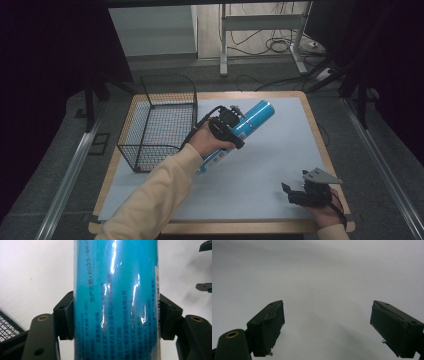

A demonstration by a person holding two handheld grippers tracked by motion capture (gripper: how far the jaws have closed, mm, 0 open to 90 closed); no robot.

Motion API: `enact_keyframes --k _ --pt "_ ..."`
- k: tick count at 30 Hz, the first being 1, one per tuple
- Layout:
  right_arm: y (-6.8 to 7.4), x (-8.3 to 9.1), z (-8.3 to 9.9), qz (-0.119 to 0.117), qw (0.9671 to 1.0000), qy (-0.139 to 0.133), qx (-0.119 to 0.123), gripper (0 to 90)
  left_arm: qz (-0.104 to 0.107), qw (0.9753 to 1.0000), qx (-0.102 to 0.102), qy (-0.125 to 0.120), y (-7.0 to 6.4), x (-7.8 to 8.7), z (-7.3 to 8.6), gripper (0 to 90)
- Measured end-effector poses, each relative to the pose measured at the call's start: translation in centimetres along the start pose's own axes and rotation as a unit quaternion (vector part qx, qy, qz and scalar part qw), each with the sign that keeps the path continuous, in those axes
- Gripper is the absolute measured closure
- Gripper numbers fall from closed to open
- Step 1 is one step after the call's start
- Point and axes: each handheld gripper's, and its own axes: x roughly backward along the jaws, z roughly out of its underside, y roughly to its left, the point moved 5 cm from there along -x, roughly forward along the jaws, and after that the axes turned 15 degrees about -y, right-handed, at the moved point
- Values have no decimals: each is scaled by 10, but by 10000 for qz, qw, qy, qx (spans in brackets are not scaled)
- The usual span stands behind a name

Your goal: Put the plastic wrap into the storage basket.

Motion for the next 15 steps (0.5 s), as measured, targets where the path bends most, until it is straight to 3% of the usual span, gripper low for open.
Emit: enact_keyframes --k 15 --pt "0 0 0 -20 10000 14 0 126 -40 10000 -3 -89 6 8 -9 316"
